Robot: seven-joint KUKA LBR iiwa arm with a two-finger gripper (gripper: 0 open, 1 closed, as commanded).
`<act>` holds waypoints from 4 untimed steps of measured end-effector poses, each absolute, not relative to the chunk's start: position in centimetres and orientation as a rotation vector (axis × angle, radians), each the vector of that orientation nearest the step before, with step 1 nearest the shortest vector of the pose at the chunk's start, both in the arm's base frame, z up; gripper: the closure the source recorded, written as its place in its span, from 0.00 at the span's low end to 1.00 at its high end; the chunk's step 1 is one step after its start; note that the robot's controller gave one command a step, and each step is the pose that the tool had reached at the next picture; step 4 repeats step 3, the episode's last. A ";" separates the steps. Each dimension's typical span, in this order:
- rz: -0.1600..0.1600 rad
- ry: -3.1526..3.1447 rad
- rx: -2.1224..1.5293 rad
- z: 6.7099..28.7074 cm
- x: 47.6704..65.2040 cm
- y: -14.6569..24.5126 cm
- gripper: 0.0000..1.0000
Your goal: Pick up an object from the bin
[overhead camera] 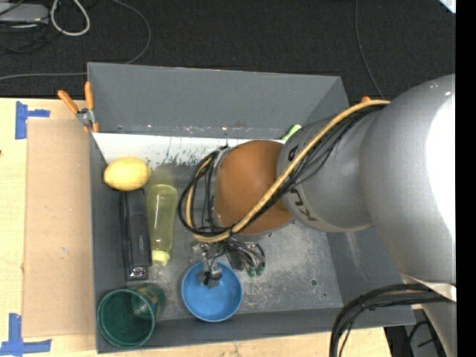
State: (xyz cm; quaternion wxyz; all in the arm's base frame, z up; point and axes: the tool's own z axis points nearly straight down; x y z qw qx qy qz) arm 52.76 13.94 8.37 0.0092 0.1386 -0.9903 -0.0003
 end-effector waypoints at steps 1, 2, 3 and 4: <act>-0.001 -3.091 0.432 10.6 52.7 14.0 1.00; 0.000 -3.086 0.430 13.6 52.6 14.0 1.00; -0.001 -3.090 0.431 16.7 52.7 14.0 1.00; -0.001 -3.090 0.431 16.7 52.7 14.0 1.00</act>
Offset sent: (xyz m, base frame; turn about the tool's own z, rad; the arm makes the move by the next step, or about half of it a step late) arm -0.0006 0.0002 0.0818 0.0005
